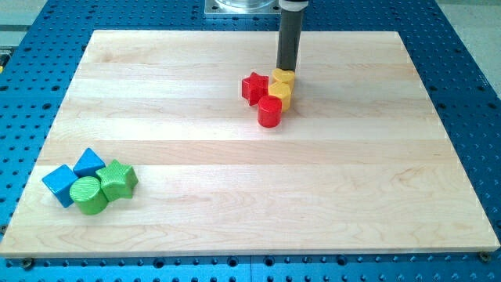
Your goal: Move the red star to the left of the heart
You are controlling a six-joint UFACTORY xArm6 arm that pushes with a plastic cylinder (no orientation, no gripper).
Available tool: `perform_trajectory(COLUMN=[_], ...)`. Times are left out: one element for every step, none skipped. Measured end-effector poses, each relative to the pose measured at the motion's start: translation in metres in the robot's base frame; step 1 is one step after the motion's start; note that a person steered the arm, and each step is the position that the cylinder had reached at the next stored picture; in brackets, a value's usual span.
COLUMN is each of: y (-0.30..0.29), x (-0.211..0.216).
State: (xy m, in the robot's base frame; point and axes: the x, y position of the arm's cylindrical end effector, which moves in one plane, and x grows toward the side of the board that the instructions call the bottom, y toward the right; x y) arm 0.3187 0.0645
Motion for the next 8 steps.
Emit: perform_trajectory(y=[0.000, -0.001, -0.045, -0.138, -0.148, -0.076, -0.036, -0.049], x=[-0.030, -0.032, -0.026, 0.026, 0.089, 0.105, 0.082, 0.059])
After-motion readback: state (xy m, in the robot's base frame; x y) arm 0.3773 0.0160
